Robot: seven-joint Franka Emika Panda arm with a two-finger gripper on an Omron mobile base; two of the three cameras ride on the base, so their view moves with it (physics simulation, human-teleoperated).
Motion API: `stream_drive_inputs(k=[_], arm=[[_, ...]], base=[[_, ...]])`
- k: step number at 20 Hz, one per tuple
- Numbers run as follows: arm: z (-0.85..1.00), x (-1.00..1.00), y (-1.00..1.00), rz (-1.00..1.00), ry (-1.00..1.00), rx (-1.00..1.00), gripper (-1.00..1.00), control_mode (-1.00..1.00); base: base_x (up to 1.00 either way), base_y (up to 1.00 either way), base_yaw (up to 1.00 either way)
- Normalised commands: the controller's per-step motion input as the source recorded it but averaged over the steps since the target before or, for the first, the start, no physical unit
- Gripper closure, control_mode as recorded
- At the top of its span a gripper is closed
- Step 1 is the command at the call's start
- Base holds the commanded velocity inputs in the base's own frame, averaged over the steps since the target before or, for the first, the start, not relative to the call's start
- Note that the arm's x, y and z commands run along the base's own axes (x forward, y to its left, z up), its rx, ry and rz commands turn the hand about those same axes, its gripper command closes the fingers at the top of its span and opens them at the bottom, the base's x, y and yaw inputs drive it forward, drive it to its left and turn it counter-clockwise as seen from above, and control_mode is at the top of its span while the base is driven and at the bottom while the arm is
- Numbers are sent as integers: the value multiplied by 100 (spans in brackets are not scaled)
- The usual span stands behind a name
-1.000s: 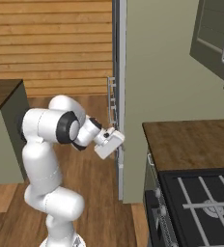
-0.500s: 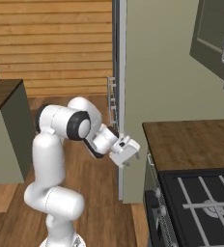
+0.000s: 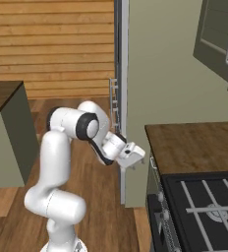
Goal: Take a straw from the drawer in front and place it inside the glass cup on the dining counter.
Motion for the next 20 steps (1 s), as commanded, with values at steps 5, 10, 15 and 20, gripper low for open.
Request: stream_drive_inputs(k=[5,10,15,20], arm=[[-6,41,-8,0,-14,-15,-100,-100],[-31,36,0,0,0,-34,-100,-100],[-24,35,6,0,1,-35,-100,-100],[-12,38,-33,0,10,-17,-100,-100]], base=[[0,0,0],[0,0,0],[0,0,0],[0,0,0]])
